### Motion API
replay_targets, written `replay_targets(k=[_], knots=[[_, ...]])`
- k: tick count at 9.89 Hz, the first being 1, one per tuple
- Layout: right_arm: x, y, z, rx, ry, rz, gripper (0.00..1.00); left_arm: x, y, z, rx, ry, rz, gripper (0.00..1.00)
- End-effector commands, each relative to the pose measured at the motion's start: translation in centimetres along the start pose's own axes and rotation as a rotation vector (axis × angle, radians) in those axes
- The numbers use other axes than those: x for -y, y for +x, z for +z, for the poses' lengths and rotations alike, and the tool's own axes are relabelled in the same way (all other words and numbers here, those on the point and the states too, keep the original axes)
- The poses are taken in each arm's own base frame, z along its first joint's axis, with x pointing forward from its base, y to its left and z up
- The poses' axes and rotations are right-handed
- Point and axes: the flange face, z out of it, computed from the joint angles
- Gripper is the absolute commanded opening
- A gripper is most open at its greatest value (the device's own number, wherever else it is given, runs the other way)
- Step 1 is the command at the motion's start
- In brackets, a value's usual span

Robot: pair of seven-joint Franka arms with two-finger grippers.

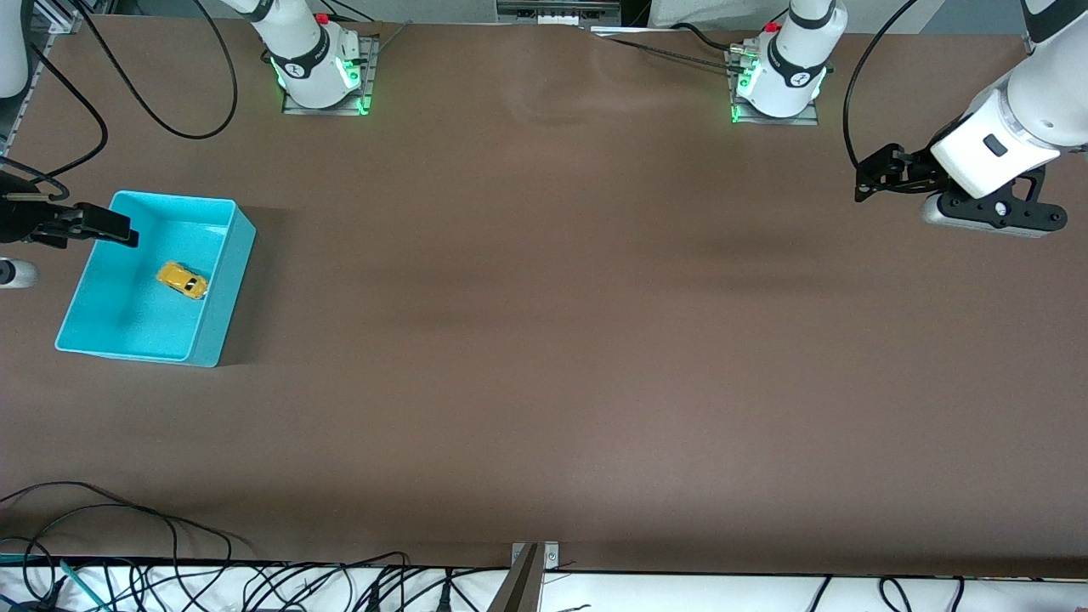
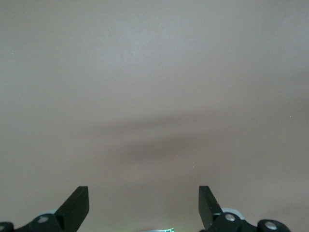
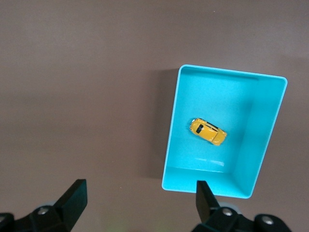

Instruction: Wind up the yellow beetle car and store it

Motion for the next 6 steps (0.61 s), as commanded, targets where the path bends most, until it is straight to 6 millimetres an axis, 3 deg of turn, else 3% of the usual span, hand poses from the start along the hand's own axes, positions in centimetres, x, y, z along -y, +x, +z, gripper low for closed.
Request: replay_targets(k=[1, 6], knots=[[1.05, -0.44, -0.96, -0.006, -0.036, 0.004, 1.0, -0.06, 0.33, -0.52, -0.004, 0.022, -0.005, 1.0], [1.41, -0.35, -0.9, -0.008, -0.024, 0.012, 1.0, -0.05, 0.33, -0.52, -0.004, 0.023, -0.005, 1.0]])
